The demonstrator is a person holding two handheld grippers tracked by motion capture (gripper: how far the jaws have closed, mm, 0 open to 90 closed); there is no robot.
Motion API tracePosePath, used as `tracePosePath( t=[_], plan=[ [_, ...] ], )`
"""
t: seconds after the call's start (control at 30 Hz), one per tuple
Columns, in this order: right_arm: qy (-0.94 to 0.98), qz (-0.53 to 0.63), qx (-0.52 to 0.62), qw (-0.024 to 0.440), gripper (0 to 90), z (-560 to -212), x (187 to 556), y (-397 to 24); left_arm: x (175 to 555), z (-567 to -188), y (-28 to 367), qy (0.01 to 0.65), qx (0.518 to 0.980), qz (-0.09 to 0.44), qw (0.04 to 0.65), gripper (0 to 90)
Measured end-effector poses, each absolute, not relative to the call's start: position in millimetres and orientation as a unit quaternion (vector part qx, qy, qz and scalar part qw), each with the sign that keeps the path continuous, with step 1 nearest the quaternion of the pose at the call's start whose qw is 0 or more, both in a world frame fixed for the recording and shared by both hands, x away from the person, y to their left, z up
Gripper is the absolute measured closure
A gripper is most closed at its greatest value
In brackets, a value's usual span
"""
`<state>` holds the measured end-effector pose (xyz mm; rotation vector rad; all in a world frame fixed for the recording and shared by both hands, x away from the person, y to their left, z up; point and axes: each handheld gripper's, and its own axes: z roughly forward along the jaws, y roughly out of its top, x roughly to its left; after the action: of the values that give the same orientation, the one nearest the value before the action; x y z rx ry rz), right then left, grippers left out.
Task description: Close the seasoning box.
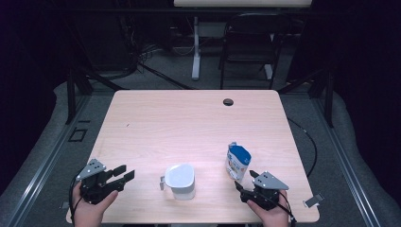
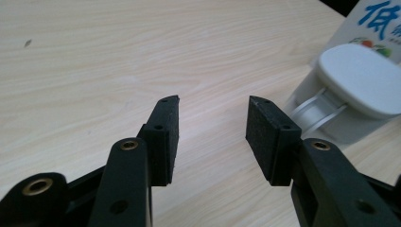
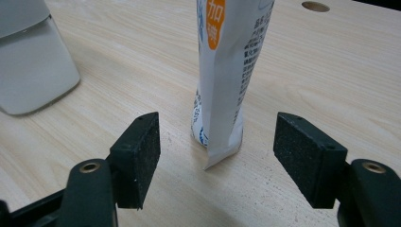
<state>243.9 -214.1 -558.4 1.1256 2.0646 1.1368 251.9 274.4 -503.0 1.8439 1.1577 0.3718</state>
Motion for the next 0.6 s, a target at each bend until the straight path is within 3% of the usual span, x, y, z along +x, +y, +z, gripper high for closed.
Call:
tracePosePath(
  t=[0.6],
  plan=[
    [0.762, 0.420, 0.419, 0.262, 32.0, -560.3, 242.7, -215.5, 236.5, -548.5, 316.9, 0.511, 0.740, 0.137, 0.415, 49.0]
  ],
)
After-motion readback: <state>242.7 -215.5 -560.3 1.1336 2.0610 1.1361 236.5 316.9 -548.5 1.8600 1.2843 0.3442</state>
